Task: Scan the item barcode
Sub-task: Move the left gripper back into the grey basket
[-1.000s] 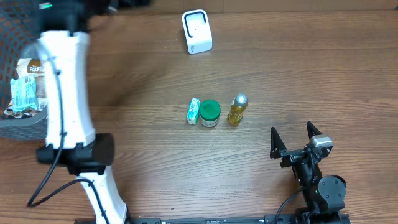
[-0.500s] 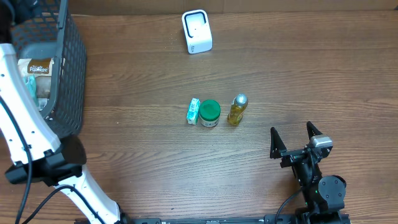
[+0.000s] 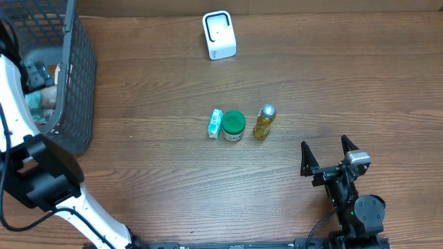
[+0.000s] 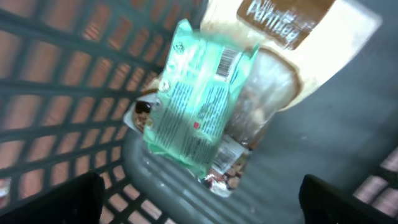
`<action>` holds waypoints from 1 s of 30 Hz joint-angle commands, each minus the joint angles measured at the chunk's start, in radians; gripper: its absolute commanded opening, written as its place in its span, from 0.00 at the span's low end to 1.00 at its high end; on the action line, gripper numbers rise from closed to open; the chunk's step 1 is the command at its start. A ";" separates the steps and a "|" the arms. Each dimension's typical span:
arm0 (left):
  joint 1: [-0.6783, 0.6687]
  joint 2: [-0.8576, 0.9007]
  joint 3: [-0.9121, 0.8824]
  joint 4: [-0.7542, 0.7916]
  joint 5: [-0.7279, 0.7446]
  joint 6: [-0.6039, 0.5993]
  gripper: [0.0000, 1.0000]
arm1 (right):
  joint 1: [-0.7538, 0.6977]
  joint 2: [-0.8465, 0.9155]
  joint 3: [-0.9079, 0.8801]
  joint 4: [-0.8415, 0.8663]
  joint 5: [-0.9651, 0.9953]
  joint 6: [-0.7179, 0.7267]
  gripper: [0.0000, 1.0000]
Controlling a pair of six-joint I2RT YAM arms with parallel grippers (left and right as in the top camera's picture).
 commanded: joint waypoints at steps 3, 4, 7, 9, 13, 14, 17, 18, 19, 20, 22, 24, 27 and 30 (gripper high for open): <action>0.041 0.004 -0.169 0.117 0.144 0.164 1.00 | -0.003 -0.008 -0.011 0.006 0.005 -0.008 1.00; 0.047 0.004 -0.191 0.135 0.158 0.175 1.00 | -0.003 -0.008 -0.011 0.006 0.005 -0.008 1.00; 0.060 0.004 -0.224 0.163 0.169 0.181 0.87 | -0.003 -0.008 -0.011 0.006 0.005 -0.008 1.00; 0.064 0.004 -0.225 0.167 0.169 0.181 0.67 | -0.003 -0.008 -0.011 0.006 0.005 -0.008 1.00; 0.072 0.004 -0.225 0.177 0.166 0.181 0.64 | -0.003 -0.008 -0.011 0.006 0.005 -0.008 1.00; 0.072 0.004 -0.225 0.179 0.165 0.181 0.64 | -0.003 -0.008 -0.011 0.006 0.005 -0.008 1.00; 0.072 0.004 -0.225 0.198 0.161 0.181 0.65 | -0.003 -0.008 -0.011 0.006 0.005 -0.008 1.00; 0.072 0.005 -0.225 0.207 0.162 0.181 0.65 | -0.003 -0.008 -0.011 0.006 0.005 -0.008 1.00; 0.072 0.005 -0.225 0.217 0.164 0.180 0.65 | -0.003 -0.008 -0.011 0.006 0.005 -0.008 1.00; 0.072 0.005 -0.225 0.225 0.167 0.180 0.65 | -0.003 -0.008 -0.011 0.006 0.005 -0.008 1.00; 0.072 0.005 -0.225 0.241 0.166 0.180 0.64 | -0.003 -0.008 -0.011 0.006 0.005 -0.008 1.00; 0.072 0.008 -0.225 0.261 0.166 0.181 0.63 | -0.003 -0.008 -0.011 0.006 0.005 -0.008 1.00; 0.072 0.015 -0.225 0.279 0.158 0.181 0.63 | -0.003 -0.008 -0.011 0.006 0.005 -0.008 1.00; 0.073 0.021 -0.225 0.297 0.158 0.181 0.62 | -0.003 -0.008 -0.011 0.006 0.005 -0.008 1.00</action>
